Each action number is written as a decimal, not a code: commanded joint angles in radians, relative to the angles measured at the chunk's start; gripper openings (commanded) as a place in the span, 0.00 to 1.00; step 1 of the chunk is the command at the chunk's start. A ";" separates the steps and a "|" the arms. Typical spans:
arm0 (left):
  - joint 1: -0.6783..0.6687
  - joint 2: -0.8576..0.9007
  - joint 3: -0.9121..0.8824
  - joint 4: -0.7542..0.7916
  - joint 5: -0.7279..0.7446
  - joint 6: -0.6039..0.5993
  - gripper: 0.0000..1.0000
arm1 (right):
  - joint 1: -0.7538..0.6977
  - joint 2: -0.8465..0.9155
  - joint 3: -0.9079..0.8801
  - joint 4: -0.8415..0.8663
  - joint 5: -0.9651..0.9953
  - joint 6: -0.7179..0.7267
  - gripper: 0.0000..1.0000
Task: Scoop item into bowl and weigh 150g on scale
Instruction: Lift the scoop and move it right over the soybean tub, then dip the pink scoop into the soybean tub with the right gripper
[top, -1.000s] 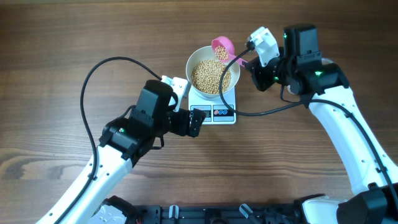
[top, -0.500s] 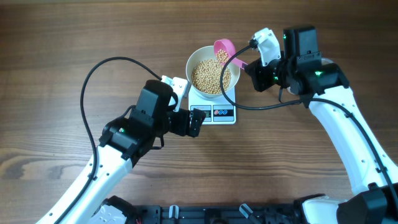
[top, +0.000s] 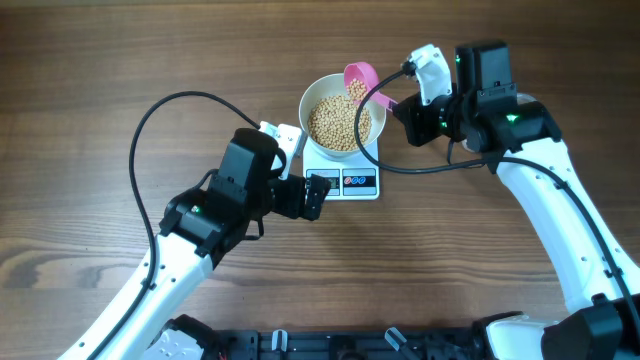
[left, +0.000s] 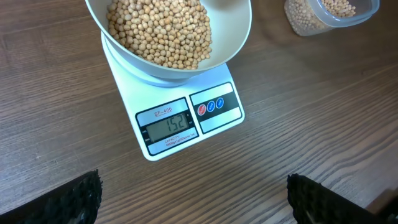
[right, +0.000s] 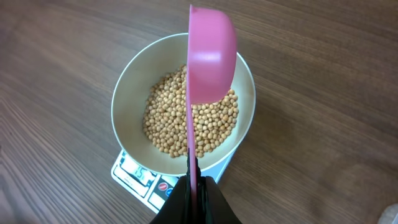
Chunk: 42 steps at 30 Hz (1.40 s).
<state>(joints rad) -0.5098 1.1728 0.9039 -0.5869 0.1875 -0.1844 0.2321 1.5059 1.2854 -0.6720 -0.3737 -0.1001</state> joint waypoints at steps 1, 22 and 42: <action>-0.004 0.002 -0.001 0.000 -0.006 0.019 1.00 | -0.017 -0.018 0.026 0.007 -0.026 0.074 0.04; -0.004 0.002 -0.001 0.000 -0.006 0.019 1.00 | -0.388 -0.018 0.026 0.087 -0.486 0.316 0.04; -0.004 0.002 -0.001 0.000 -0.006 0.019 1.00 | -0.799 -0.018 0.026 -0.193 -0.279 -0.052 0.04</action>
<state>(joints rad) -0.5098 1.1728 0.9039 -0.5869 0.1871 -0.1844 -0.5594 1.5059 1.2877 -0.8314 -0.7666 -0.0044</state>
